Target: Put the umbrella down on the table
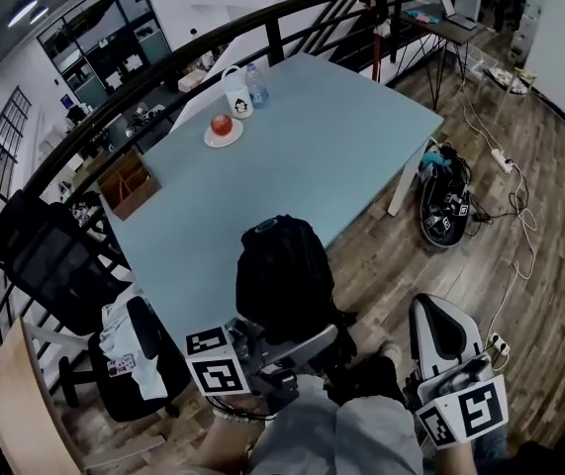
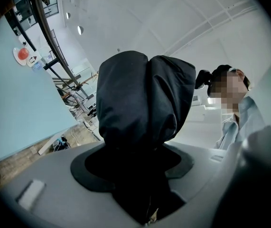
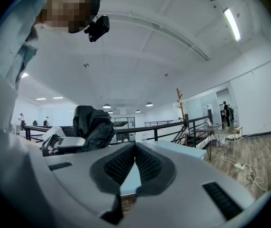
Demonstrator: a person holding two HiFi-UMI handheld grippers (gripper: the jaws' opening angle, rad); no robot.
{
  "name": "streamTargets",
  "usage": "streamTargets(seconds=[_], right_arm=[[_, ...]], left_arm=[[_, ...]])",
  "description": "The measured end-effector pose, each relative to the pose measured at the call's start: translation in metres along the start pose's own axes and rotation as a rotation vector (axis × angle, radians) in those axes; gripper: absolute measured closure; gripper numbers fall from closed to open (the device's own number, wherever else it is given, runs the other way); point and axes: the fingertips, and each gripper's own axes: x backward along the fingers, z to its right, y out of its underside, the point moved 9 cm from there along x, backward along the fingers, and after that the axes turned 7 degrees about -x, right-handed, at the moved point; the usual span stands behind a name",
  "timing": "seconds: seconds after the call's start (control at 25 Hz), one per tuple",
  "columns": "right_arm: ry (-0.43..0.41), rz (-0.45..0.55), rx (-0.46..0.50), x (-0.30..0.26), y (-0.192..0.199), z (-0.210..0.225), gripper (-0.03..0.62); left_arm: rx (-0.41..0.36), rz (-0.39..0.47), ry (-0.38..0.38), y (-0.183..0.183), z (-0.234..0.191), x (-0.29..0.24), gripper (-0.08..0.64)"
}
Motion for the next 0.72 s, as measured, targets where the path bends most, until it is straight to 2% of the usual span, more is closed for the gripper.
streamTargets(seconds=[0.32,0.72], right_arm=[[-0.046,0.001,-0.024,-0.017,0.000,0.030,0.592],[-0.119,-0.022,-0.056,-0.047,-0.007,0.107,0.592]], left_arm=[[-0.023,0.000,-0.031,-0.004,-0.004,-0.023,0.302],[-0.025,0.040,-0.087,-0.008,-0.024,-0.085,0.302]])
